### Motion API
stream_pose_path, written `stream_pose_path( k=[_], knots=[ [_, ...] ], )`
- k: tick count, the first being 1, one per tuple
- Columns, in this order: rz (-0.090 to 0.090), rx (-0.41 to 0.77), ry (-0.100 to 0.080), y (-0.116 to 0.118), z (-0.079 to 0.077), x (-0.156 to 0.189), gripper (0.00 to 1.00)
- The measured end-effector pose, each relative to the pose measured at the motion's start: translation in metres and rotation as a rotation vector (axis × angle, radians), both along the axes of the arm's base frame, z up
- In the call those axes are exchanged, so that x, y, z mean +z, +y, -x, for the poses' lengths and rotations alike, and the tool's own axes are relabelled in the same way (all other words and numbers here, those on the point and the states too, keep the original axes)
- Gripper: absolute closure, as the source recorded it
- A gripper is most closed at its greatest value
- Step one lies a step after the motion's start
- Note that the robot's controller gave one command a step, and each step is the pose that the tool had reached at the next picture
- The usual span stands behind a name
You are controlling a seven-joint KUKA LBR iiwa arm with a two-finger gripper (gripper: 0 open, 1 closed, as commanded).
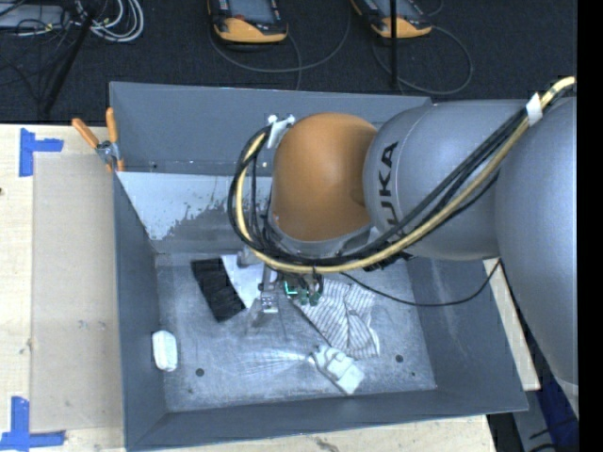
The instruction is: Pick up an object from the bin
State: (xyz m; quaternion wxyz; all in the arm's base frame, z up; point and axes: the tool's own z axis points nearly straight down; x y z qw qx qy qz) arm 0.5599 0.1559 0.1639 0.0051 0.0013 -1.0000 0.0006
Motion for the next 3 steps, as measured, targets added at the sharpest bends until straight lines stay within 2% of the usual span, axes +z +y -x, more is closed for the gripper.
stream_pose_path(
  k=[1,2,3],
  knots=[
    [-0.001,-0.003,-0.007,-0.001,-0.002,0.004,0.00],
    [-0.003,-0.010,-0.017,0.002,-0.019,-0.036,0.00],
    [-0.008,0.125,-0.026,0.001,-0.054,-0.083,1.00]
  ],
)
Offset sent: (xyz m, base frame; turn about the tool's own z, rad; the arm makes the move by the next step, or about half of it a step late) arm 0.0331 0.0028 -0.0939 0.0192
